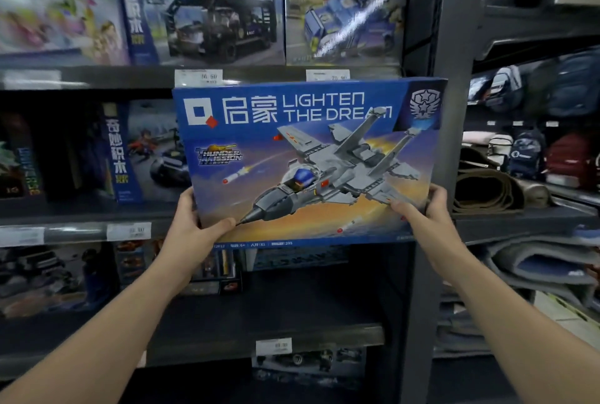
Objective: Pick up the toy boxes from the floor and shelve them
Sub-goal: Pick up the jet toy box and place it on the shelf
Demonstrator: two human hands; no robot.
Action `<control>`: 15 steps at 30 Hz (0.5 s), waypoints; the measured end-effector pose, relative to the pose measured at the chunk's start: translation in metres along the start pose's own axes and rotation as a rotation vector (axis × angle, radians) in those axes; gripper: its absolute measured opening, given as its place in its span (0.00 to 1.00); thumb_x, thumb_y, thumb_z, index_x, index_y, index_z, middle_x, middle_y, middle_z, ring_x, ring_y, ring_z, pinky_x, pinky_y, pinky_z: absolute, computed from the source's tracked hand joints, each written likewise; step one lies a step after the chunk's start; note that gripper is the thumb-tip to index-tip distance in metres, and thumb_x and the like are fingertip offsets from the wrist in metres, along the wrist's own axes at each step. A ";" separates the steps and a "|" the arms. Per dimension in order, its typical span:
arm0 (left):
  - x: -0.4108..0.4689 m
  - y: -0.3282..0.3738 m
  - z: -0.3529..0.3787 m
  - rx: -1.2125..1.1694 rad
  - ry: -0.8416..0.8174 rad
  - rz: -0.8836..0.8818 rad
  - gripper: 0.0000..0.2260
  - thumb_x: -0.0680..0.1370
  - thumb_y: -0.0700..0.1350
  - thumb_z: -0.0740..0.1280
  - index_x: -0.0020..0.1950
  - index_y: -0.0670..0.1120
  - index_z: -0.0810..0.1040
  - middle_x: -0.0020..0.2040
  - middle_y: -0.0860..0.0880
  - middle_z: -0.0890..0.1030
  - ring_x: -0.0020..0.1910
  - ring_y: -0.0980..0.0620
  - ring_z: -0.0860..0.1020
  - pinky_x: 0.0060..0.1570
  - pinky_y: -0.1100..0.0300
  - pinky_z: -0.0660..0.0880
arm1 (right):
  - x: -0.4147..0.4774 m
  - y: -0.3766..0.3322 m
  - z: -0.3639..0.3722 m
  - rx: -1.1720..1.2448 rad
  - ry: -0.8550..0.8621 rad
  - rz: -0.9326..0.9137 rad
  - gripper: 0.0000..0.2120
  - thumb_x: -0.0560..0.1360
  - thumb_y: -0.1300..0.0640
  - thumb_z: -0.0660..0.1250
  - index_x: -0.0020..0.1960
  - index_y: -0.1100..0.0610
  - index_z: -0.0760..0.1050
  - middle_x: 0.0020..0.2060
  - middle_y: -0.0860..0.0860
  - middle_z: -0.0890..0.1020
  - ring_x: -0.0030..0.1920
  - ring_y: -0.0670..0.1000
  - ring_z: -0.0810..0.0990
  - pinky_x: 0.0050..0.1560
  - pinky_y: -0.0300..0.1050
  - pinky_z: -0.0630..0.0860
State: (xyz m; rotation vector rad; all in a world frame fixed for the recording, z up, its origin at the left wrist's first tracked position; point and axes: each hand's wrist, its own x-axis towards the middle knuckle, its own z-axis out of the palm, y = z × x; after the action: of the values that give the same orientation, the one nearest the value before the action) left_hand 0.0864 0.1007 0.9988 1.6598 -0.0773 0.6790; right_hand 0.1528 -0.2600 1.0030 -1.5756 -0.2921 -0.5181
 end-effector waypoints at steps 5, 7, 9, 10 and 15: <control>0.035 0.010 -0.004 0.035 -0.011 0.039 0.35 0.72 0.37 0.75 0.72 0.56 0.61 0.62 0.51 0.79 0.59 0.52 0.79 0.63 0.49 0.74 | 0.019 -0.013 0.014 0.007 0.037 -0.038 0.22 0.77 0.54 0.70 0.64 0.55 0.62 0.45 0.47 0.73 0.42 0.46 0.76 0.41 0.39 0.71; 0.046 0.012 -0.002 0.042 -0.006 0.044 0.36 0.73 0.38 0.75 0.73 0.56 0.61 0.63 0.51 0.78 0.60 0.51 0.78 0.62 0.49 0.74 | 0.028 -0.016 0.017 0.008 0.034 -0.036 0.22 0.78 0.52 0.70 0.64 0.54 0.62 0.47 0.47 0.74 0.43 0.47 0.76 0.42 0.40 0.72; 0.055 0.011 0.002 0.045 0.001 0.055 0.36 0.73 0.38 0.75 0.73 0.56 0.60 0.63 0.51 0.78 0.60 0.51 0.78 0.62 0.50 0.74 | 0.037 -0.016 0.019 0.027 0.032 -0.023 0.21 0.79 0.51 0.68 0.65 0.55 0.61 0.49 0.47 0.75 0.43 0.47 0.76 0.43 0.41 0.73; 0.059 0.011 0.005 0.045 0.004 0.058 0.36 0.73 0.38 0.75 0.74 0.56 0.60 0.63 0.51 0.77 0.60 0.51 0.77 0.63 0.50 0.74 | 0.042 -0.016 0.021 0.038 0.030 -0.018 0.20 0.80 0.52 0.66 0.65 0.55 0.61 0.50 0.47 0.75 0.45 0.46 0.76 0.44 0.41 0.74; 0.079 0.005 0.020 0.026 0.036 0.079 0.34 0.73 0.37 0.75 0.72 0.54 0.62 0.60 0.57 0.78 0.60 0.55 0.77 0.66 0.50 0.72 | 0.070 -0.011 0.023 0.061 0.008 -0.019 0.17 0.81 0.54 0.64 0.66 0.54 0.61 0.53 0.48 0.75 0.49 0.47 0.77 0.45 0.41 0.75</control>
State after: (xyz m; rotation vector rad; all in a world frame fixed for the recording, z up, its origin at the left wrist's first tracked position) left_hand 0.1572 0.1065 1.0399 1.6755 -0.1096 0.7724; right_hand 0.2117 -0.2451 1.0470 -1.5129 -0.3137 -0.5256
